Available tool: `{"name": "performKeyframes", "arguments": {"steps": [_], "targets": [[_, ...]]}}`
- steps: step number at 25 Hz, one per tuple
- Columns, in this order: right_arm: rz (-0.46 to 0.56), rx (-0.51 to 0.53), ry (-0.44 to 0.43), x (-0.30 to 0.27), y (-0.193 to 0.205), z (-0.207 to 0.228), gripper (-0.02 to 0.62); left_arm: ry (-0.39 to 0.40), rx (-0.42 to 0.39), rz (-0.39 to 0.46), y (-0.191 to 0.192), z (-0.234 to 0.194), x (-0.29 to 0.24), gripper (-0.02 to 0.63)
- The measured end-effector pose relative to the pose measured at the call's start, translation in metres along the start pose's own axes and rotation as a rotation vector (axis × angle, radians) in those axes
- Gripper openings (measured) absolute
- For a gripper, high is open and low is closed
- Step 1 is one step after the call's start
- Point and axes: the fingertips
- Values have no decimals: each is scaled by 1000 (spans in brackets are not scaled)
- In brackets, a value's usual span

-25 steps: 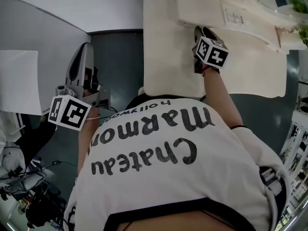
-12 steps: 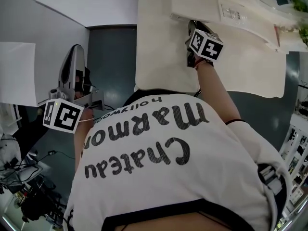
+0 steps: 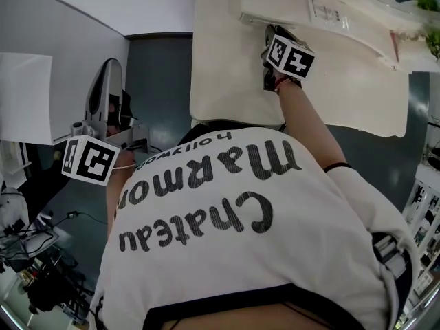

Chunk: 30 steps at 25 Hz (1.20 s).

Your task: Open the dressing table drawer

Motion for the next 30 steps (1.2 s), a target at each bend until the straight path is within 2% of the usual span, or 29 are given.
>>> {"name": "performKeyframes", "arguments": {"steps": [15, 30], "targets": [[-6, -60, -53, -1, 5, 0, 109, -33, -19, 40, -6, 15, 14, 23], [-10, -87, -74, 3, 11, -1, 107, -15, -19, 38, -4, 24, 9, 21]]}}
Point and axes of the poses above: the fingertips, and each gripper's own axes: x backward along the fingers, z to its right, y out of its underside, and after that the axes turned 2 degrees about y, right-handed
